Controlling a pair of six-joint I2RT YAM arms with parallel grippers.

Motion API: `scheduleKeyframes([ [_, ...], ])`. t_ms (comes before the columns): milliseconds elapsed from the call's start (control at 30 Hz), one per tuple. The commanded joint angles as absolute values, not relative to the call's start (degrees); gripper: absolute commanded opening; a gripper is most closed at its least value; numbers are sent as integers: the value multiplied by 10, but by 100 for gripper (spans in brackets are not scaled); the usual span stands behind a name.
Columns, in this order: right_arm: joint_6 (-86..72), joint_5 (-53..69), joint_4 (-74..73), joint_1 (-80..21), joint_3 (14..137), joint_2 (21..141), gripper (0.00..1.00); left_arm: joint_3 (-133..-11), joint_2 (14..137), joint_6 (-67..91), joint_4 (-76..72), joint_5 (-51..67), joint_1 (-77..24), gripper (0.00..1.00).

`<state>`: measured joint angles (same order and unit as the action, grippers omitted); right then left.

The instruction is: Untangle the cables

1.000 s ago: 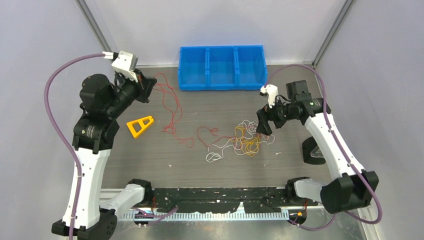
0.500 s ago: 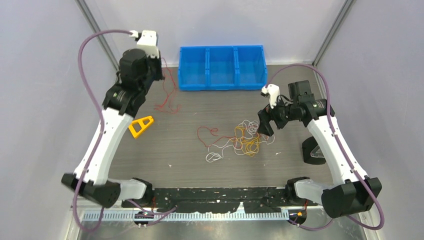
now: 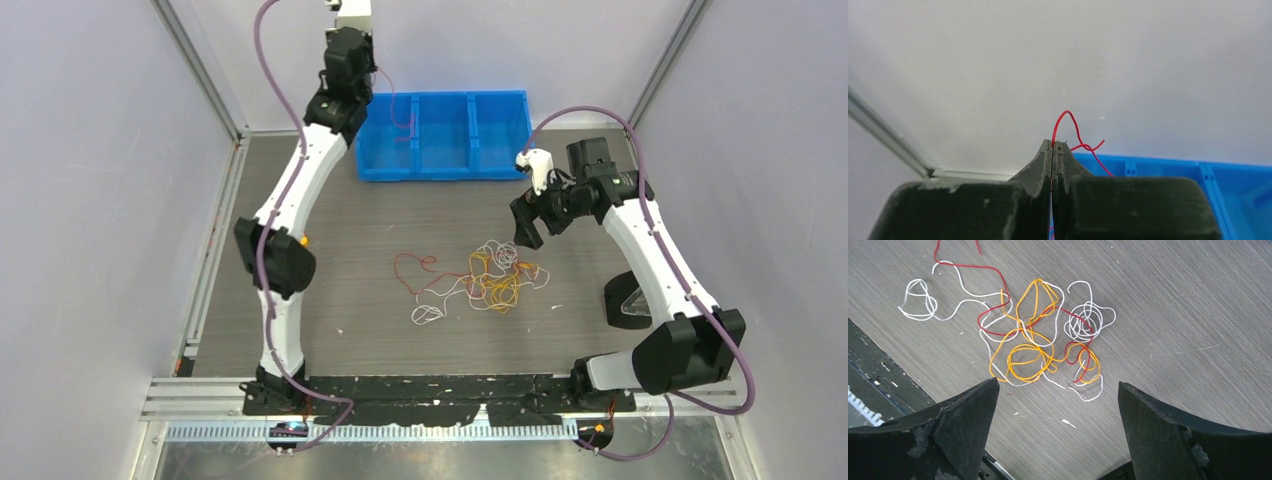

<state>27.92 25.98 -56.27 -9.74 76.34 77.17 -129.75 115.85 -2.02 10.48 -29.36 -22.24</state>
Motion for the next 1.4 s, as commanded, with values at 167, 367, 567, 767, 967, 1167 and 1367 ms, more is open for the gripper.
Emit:
scheduleKeyframes([
  [167, 308, 220, -559, -94, 810, 817, 95, -1414, 1325, -32, -113, -287, -220, 0],
  [367, 307, 222, -561, -93, 828, 848, 95, -1424, 1366, -21, -123, -254, -202, 0],
  [567, 308, 227, -569, -92, 860, 876, 95, -1396, 1356, -76, -154, -329, -180, 0],
  [767, 304, 235, -571, -91, 878, 897, 95, -1373, 1347, -70, -139, -354, -141, 0],
  [967, 303, 238, -571, -91, 882, 908, 95, -1341, 1336, -53, -136, -297, -145, 0],
  [1167, 306, 243, -571, -91, 882, 912, 95, -1338, 1336, -4, -91, -173, -164, 0],
  [1367, 311, 247, -578, -92, 885, 918, 95, -1344, 1348, 36, -44, -147, -177, 0],
])
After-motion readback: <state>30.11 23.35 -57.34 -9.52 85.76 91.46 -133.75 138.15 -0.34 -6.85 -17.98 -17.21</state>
